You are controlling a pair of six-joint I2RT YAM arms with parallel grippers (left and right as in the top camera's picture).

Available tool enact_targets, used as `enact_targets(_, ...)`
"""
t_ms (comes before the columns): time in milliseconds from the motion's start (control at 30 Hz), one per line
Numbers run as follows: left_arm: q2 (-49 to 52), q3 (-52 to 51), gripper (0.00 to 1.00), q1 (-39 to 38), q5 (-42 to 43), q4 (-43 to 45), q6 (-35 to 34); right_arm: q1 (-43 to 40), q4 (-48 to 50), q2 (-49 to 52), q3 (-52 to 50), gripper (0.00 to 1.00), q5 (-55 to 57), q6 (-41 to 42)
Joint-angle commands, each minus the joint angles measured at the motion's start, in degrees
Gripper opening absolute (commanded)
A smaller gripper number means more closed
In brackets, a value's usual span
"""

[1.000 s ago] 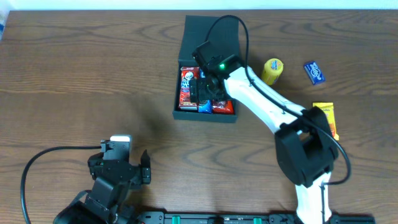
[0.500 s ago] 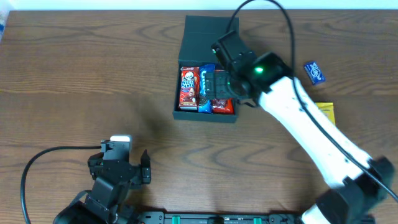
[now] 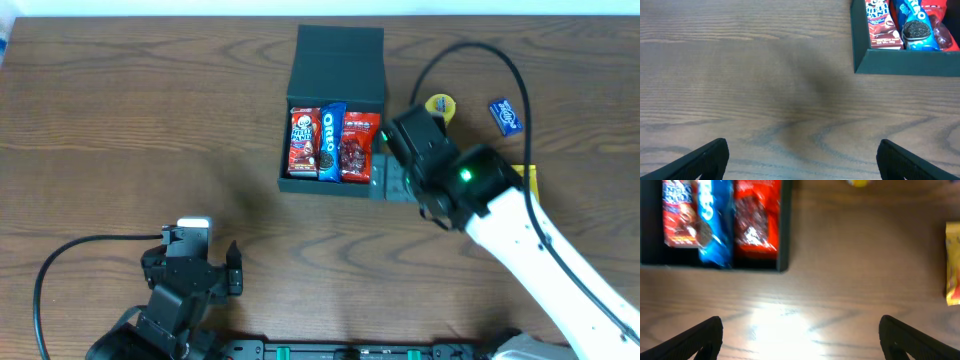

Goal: Pack container
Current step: 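Open the right gripper and withdraw it from the box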

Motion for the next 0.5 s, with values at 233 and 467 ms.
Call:
enact_targets(233,-0.26,-0.48,0.95,0.33,-1.01,-0.13,0.81,-1.03,9.03,-8.17,-16.48,0.99,2.56,1.86)
enact_targets(467,-0.26,-0.48,0.95,0.33,-1.01,-0.13,0.81,-4.17,17.35,-8.15,-24.85,0.99,8.61,-1.64)
